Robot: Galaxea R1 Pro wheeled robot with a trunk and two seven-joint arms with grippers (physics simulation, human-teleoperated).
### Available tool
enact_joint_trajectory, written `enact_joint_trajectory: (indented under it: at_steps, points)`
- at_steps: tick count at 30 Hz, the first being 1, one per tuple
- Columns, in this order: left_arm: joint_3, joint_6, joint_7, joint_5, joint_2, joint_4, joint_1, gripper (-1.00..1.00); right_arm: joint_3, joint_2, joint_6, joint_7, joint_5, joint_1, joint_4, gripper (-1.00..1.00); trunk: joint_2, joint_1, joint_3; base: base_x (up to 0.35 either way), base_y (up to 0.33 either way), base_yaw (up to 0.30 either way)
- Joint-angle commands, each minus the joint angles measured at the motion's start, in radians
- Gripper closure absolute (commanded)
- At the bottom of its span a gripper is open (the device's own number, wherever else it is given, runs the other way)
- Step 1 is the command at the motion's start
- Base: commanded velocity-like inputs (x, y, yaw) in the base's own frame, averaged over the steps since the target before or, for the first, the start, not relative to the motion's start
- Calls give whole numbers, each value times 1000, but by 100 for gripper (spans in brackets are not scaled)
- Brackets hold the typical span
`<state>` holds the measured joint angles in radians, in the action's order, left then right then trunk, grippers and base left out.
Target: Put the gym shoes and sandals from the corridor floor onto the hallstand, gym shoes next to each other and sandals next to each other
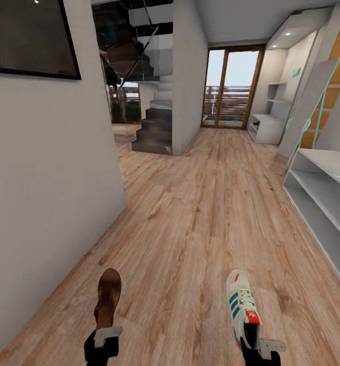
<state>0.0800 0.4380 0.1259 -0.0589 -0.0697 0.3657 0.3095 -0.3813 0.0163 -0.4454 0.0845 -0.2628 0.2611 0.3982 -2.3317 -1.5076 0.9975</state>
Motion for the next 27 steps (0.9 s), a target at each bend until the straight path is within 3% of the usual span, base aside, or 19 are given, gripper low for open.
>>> enact_joint_trajectory:
  at_steps: [1, 13, 27]
  points:
    - [6, 2, 1, -10, -1, 0, 0, 100, -8, 0, -4, 8, -4, 1, -1, 100, 0, 0, 1, 330, 0, -300]
    - [7, 2, 1, -10, -2, 0, 0, 100, -8, -2, -4, 6, -5, 1, -2, 100, 0, 0, 1, 333, 0, -293]
    - [7, 2, 2, -10, -1, -1, 1, 100, -7, 2, -1, 9, -7, 1, -24, 100, 0, 0, 1, 336, 0, -33]
